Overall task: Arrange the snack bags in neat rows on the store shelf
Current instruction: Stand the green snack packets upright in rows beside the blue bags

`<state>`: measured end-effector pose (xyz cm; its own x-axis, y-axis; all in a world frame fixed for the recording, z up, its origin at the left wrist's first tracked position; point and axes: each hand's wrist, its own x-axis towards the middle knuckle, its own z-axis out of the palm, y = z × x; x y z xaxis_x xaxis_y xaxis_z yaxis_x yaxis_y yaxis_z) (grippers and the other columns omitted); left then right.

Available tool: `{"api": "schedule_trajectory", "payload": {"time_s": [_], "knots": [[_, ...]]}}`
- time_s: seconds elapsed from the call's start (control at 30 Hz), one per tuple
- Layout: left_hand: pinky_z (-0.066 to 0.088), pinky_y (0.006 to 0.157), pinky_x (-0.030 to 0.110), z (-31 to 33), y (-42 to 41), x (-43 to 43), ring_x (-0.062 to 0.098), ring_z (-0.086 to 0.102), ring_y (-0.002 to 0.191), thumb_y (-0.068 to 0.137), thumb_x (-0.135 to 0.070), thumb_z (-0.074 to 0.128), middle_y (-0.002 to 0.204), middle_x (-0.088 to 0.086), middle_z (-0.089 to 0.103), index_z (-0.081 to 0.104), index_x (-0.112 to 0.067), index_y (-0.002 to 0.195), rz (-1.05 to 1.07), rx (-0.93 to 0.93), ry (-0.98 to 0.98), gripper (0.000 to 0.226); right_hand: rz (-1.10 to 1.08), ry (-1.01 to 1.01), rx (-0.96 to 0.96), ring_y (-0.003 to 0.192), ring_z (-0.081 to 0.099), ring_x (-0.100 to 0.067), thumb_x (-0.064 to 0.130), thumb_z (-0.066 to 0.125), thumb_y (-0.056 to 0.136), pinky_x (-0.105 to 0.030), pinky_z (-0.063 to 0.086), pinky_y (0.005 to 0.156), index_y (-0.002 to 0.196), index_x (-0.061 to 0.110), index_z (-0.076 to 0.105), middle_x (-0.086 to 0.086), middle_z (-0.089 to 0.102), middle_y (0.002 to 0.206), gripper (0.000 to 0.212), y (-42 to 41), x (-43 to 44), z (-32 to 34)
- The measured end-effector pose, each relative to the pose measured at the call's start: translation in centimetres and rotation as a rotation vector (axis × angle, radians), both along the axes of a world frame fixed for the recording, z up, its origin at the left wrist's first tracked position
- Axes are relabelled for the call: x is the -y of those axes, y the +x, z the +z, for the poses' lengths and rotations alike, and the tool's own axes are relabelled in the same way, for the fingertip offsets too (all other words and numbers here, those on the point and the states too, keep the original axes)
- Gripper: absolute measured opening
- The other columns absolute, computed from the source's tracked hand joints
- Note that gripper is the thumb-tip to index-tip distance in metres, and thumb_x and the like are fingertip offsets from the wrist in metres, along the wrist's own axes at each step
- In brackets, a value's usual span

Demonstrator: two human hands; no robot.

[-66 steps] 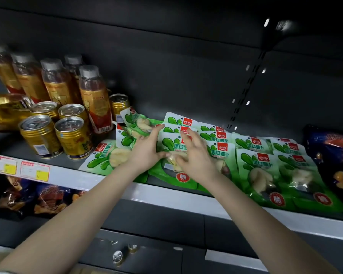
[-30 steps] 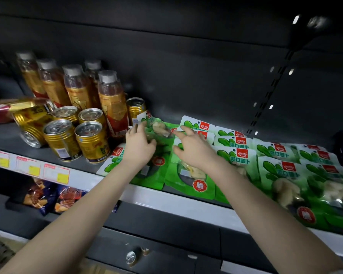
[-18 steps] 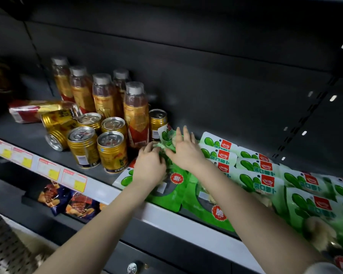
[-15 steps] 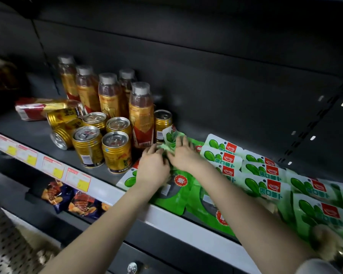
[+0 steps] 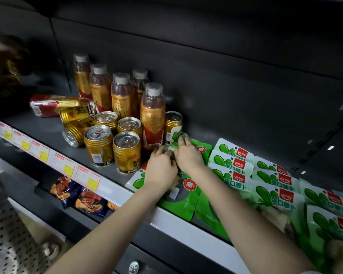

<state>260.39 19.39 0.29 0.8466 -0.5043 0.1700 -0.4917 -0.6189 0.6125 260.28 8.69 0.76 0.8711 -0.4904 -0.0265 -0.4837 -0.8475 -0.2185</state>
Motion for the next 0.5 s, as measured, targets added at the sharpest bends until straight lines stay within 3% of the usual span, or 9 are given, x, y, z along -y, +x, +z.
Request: {"api": "schedule_trajectory", "payload": {"time_s": [0.17, 0.5], "knots": [[0.025, 0.111, 0.035, 0.1, 0.0, 0.0, 0.033, 0.032, 0.134, 0.088, -0.007, 0.043, 0.146, 0.015, 0.038, 0.053, -0.006, 0.129, 0.003, 0.004, -0.011, 0.043, 0.015, -0.005, -0.016, 0.144, 0.014, -0.034, 0.027, 0.030, 0.102, -0.044, 0.018, 0.117, 0.152, 0.010, 0.009, -0.013, 0.003, 0.159, 0.057, 0.5, -0.1, -0.3], [0.025, 0.111, 0.033, 0.0, 0.2, 0.0, 0.031, 0.034, 0.133, 0.088, -0.006, 0.043, 0.144, 0.016, 0.041, 0.054, -0.006, 0.128, 0.012, -0.012, -0.037, 0.042, 0.056, 0.047, 0.010, 0.144, 0.016, -0.033, 0.024, 0.027, 0.103, -0.040, 0.020, 0.117, 0.152, 0.012, 0.012, -0.011, 0.006, 0.159, 0.052, 0.8, 0.4, -0.2]]}}
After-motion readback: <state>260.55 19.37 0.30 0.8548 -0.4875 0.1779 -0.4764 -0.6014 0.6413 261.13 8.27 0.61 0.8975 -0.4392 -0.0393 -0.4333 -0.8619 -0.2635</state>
